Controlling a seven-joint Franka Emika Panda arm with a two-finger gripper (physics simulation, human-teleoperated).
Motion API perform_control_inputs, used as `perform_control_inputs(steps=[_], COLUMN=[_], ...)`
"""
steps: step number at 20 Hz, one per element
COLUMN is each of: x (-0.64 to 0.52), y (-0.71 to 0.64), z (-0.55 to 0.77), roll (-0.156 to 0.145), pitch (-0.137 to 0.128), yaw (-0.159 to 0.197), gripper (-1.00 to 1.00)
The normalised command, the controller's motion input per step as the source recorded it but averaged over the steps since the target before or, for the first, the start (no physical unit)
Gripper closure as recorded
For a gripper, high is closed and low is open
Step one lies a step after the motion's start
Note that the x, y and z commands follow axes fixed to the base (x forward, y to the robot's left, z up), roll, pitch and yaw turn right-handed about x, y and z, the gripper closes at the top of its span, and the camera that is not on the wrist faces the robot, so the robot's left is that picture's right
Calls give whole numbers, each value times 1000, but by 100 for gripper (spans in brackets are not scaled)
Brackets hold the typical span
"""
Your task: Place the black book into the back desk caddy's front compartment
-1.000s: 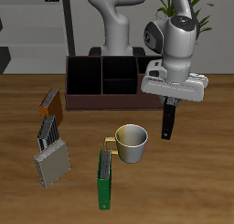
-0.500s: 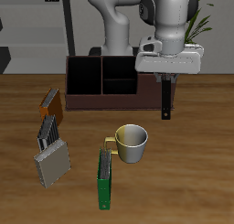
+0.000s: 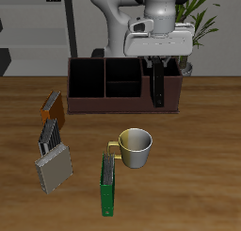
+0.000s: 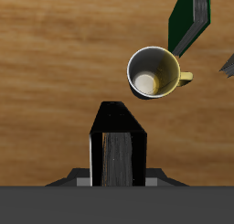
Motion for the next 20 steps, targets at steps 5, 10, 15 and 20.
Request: perform_control_inputs(steps=[5,10,15,20], x=[-149,-181,-246,-240], y=[-446,-397,-404,-245], z=[439,248,242,174], roll=[-28,-27,-66,-36], pitch=[-35,-6,-16,-17], yaw=[157,112,87,81], gripper=[100,100,100,100])
